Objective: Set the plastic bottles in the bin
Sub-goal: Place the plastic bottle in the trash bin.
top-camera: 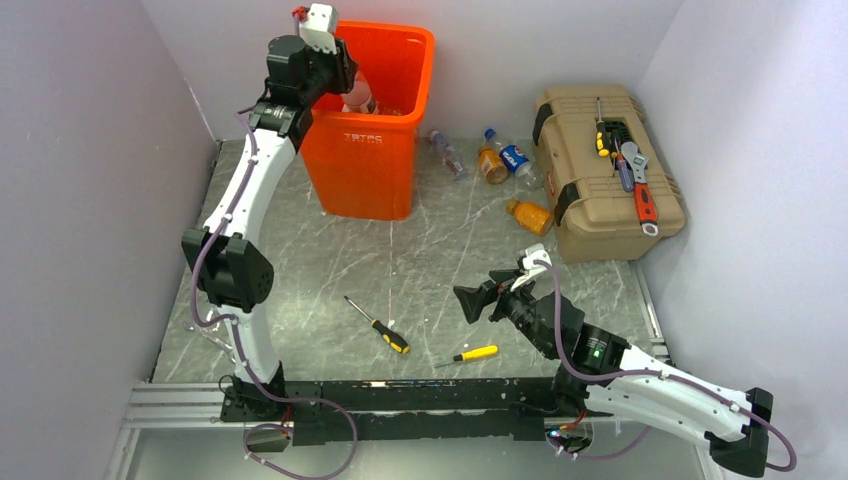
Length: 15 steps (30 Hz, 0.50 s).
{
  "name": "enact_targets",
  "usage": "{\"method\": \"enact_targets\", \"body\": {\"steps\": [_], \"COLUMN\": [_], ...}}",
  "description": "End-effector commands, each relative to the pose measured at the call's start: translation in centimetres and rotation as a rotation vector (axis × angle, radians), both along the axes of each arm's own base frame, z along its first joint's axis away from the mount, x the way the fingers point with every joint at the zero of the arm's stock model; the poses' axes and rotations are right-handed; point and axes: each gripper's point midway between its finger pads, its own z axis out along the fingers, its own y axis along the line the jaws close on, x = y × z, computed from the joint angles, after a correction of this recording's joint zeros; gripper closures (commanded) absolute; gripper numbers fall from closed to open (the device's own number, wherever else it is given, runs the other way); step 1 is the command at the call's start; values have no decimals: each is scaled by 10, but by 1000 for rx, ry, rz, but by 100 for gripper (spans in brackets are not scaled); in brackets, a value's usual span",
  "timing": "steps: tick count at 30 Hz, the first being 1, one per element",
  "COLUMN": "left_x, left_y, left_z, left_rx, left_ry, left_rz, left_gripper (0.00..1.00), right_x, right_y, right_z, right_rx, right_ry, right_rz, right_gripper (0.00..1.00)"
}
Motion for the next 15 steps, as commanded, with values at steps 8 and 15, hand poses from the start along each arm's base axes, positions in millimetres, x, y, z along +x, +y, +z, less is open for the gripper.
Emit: {"method": "enact_targets", "body": {"steps": [8,15], "left_x": [-38,-43], "left_y": [81,20], "left_z": [54,13], "left_rx": [53,-21], "left_ry": [-48,169], "left_rz": [346,42], "left_gripper": [100,100], "right_x": [6,6], "right_y": [1,6], "right_z": [13,14], "right_rx": [36,36], "right_ry": [-28,-20], "right_rz": [-27,-17], "right_gripper": [0,0]}}
